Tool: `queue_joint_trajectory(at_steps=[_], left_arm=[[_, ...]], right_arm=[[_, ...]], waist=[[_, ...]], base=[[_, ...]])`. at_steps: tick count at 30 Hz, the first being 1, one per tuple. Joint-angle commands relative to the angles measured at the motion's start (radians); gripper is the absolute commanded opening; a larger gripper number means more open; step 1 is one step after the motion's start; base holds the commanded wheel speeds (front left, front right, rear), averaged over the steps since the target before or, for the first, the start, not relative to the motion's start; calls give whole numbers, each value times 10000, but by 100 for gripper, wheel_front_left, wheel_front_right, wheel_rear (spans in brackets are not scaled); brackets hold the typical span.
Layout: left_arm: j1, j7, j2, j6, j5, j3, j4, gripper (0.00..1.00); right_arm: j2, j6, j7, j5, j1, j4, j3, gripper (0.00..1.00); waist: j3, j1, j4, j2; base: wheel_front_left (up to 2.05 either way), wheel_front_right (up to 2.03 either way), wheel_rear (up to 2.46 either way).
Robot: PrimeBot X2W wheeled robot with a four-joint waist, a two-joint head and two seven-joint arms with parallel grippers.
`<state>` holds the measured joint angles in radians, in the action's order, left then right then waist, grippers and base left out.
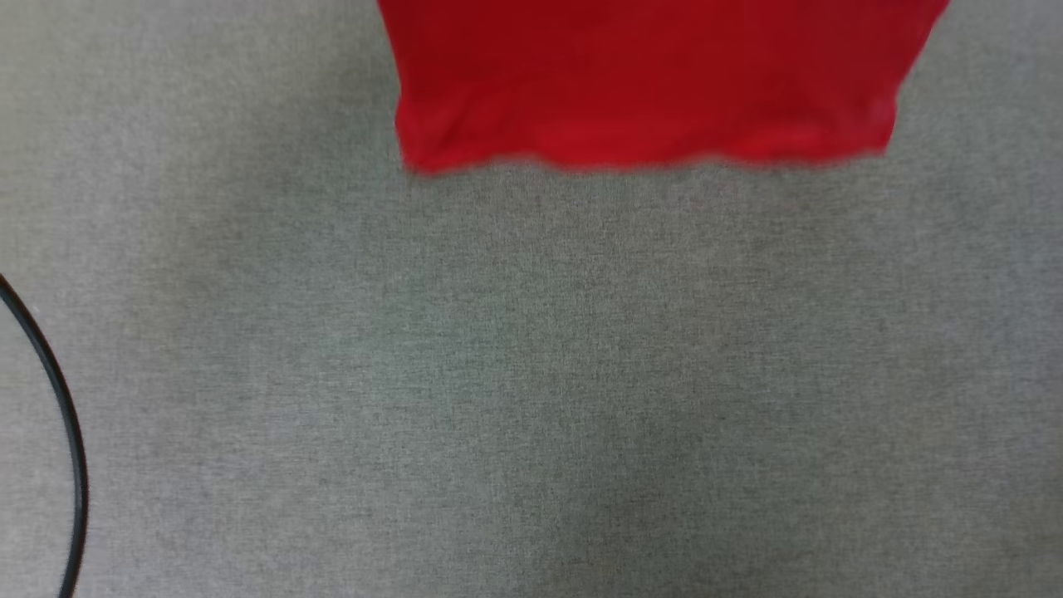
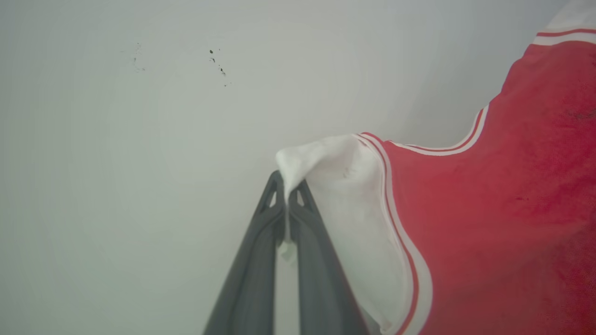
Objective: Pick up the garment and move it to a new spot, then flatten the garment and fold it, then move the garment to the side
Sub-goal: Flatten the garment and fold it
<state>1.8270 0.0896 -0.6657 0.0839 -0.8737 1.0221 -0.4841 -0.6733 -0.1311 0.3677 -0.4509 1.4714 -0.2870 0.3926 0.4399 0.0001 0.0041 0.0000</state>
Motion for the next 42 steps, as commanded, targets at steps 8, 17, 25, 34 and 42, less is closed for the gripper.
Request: queue_joint_trajectory(at_steps=[8,17,25,34,42], left_arm=[[1631,-554,423,131,104,-528,-915,0],[1890,-1005,600,368,-72,-460,-1809,0],[535,-1592,617,435,-426,66,-2106,0],[-2414,-2505,402,448,-1137,690,-1910,0],[-5763,-2970,121,78,-1813,1236,-1125,0]], right_arm=[[631,6,-453,866,2419,-1253,148,0],[1014,6,-999,966,3188,-2371,828,0],[1143,6,-1886,513,1845,-3017,1899,0],[1487,6,-3147,-459,-821,-3324,2922,0],[1561,6,-3957,-1248,-3681,-3436,3719,0]], waist=[[1028,-1,59,0],[1575,-1,117,0],[1468,-1,134,0],[546,-1,8,0],[-611,-1,-86,0]], base=[[0,0,0],[0,0,0],[0,0,0],[0,0,0],[0,0,0]])
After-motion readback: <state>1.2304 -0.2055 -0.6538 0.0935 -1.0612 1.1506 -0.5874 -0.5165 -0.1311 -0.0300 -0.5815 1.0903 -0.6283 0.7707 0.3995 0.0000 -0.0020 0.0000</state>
